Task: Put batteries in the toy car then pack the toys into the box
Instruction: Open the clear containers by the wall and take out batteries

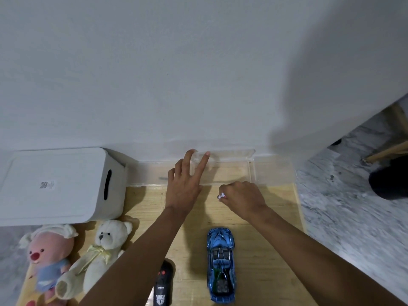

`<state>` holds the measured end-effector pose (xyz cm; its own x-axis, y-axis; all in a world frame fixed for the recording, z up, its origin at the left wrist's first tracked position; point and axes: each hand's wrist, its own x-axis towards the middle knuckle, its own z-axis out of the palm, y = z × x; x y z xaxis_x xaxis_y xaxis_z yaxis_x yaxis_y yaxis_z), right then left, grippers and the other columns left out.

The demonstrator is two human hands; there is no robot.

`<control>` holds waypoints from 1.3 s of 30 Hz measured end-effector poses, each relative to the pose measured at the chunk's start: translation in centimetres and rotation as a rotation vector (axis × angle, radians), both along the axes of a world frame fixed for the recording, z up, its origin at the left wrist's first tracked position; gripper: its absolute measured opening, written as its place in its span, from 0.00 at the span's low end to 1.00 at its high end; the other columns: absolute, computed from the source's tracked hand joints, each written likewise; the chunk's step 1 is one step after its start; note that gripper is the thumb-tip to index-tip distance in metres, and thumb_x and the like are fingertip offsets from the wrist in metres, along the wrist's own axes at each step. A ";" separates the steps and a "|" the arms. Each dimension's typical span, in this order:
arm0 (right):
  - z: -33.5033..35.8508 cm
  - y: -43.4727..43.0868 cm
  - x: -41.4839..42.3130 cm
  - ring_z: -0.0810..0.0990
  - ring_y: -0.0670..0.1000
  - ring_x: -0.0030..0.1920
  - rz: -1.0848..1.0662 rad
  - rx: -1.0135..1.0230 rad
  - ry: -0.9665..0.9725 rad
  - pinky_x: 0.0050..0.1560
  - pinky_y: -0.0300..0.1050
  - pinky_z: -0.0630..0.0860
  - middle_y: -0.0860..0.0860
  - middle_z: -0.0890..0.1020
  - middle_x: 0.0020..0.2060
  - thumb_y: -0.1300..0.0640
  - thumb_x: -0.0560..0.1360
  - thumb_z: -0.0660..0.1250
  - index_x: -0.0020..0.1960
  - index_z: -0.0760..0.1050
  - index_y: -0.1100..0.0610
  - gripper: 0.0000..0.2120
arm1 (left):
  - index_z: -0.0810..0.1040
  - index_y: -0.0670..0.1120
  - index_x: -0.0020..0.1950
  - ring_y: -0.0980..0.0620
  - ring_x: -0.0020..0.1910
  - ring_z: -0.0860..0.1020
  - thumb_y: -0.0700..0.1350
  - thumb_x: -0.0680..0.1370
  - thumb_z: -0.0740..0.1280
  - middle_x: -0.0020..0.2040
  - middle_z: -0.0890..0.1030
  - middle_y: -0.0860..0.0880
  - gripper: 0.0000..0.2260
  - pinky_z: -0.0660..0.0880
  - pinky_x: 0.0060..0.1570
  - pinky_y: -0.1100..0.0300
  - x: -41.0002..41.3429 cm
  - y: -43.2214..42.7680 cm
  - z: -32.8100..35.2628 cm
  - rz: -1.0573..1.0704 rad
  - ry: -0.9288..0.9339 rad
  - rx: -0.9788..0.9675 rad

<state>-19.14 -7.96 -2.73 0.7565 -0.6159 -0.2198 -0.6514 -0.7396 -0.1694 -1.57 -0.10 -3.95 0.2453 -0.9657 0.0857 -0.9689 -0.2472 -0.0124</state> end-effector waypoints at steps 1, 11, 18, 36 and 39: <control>-0.6 0.1 0.1 0.84 0.57 0.46 0.000 -0.011 0.011 0.42 0.47 0.77 0.51 0.86 0.47 0.48 0.81 0.63 0.55 0.81 0.52 0.11 | 0.48 0.55 0.84 0.41 0.64 0.71 0.46 0.67 0.80 0.79 0.57 0.41 0.55 0.76 0.54 0.47 0.0 0.0 0.0 0.000 -0.004 0.000; -3.2 1.6 -1.4 0.83 0.57 0.36 -0.040 -0.032 -0.165 0.33 0.48 0.78 0.51 0.83 0.49 0.53 0.74 0.64 0.60 0.79 0.55 0.16 | 0.49 0.54 0.84 0.41 0.63 0.72 0.50 0.68 0.81 0.79 0.57 0.41 0.54 0.77 0.54 0.47 -0.1 0.1 0.0 -0.011 -0.028 -0.010; -3.8 1.1 -2.9 0.83 0.58 0.31 -0.022 -0.067 -0.094 0.27 0.48 0.76 0.50 0.82 0.48 0.55 0.72 0.75 0.58 0.79 0.54 0.15 | 0.50 0.54 0.84 0.41 0.61 0.73 0.52 0.68 0.81 0.79 0.56 0.40 0.54 0.77 0.54 0.47 -0.1 0.1 0.0 -0.011 -0.032 -0.018; -5.0 3.5 -4.0 0.75 0.52 0.53 0.059 0.050 -0.238 0.49 0.47 0.78 0.50 0.76 0.55 0.63 0.73 0.66 0.64 0.74 0.55 0.19 | 0.45 0.55 0.84 0.40 0.63 0.72 0.54 0.70 0.79 0.80 0.54 0.41 0.54 0.76 0.55 0.46 -0.3 0.1 0.0 0.002 -0.024 -0.001; -5.4 3.6 -3.7 0.78 0.53 0.51 0.043 -0.016 -0.241 0.47 0.48 0.79 0.49 0.79 0.53 0.68 0.66 0.73 0.63 0.76 0.52 0.27 | 0.43 0.55 0.84 0.39 0.64 0.72 0.53 0.71 0.79 0.80 0.52 0.41 0.54 0.76 0.56 0.46 -0.3 0.1 0.0 0.008 -0.031 0.020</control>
<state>-22.82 -4.40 -8.15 0.8113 -0.5842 -0.0198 -0.5615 -0.7695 -0.3043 -1.88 -0.02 -3.96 0.2505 -0.9653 0.0744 -0.9660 -0.2543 -0.0472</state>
